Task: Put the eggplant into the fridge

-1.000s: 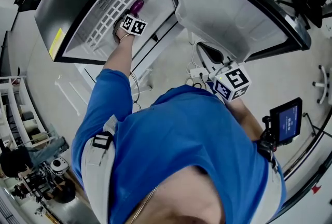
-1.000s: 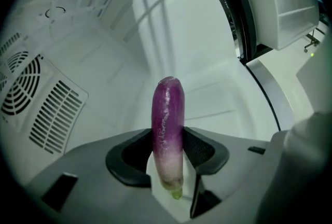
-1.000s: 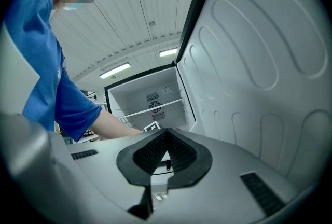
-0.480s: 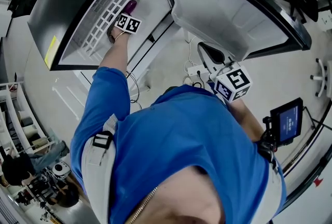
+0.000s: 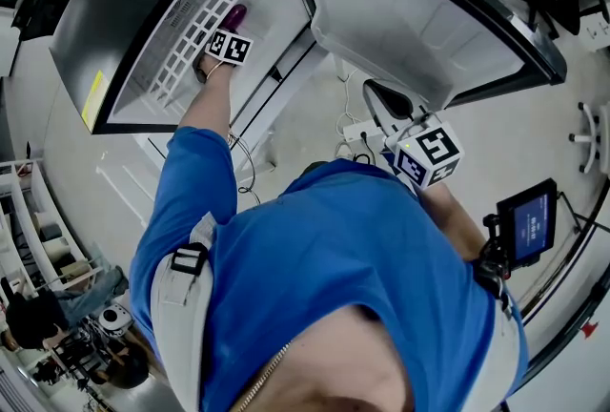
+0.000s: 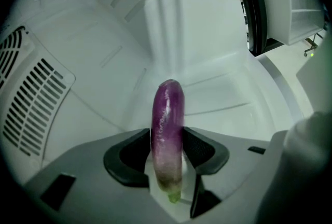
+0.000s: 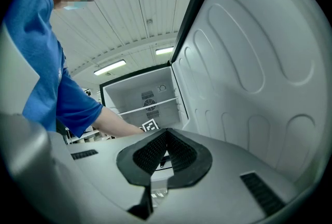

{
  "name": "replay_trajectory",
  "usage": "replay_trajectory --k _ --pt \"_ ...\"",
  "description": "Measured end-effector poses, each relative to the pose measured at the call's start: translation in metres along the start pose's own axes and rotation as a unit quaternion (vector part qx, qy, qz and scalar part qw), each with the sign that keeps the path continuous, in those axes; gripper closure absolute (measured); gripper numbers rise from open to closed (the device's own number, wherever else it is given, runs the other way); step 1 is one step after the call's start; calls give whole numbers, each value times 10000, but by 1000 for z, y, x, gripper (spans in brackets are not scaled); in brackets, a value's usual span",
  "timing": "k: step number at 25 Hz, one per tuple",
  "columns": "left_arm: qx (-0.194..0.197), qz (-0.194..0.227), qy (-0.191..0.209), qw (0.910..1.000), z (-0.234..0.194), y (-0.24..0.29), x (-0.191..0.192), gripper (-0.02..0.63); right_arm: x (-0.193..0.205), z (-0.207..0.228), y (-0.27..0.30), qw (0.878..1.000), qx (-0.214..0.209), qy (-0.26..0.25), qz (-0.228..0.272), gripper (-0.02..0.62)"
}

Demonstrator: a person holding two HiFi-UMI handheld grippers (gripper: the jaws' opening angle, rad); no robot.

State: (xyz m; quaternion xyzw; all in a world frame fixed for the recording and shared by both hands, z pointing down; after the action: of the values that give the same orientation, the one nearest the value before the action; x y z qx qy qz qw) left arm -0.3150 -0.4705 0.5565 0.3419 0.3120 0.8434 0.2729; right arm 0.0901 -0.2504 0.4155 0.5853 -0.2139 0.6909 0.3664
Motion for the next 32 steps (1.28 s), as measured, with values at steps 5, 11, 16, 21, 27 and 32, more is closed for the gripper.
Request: replay_trajectory --k 5,11,16,21,27,32 --pt "47 76 -68 9999 0 1 -1 414 0 1 -1 10000 29 -4 5 594" --pt "27 123 -83 9999 0 0 -2 414 -2 2 -1 10000 49 -1 25 594" --pt "-31 269 -161 9995 -2 -4 -5 414 -1 4 -3 10000 66 2 49 594" --pt "-115 459 -198 9987 -3 -14 -7 416 -1 4 -4 9999 43 16 92 594" --pt "-148 666 -245 9974 -3 -29 -10 414 -1 -1 -8 9999 7 4 147 594" --pt "-223 735 -324 9965 0 -35 -7 414 -1 -3 -14 9998 -10 -19 187 594"
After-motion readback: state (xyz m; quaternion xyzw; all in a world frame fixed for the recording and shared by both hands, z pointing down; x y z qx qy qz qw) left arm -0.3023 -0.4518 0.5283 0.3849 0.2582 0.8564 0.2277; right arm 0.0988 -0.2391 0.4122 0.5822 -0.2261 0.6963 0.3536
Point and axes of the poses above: the fingertips, and each gripper's own axes: y forward along the fingers, z to its right, x out of its underside, the point moved 8 cm from there along -y, backward along the fingers, and after that the axes turned 4 degrees about -y, right-handed, at the moved point
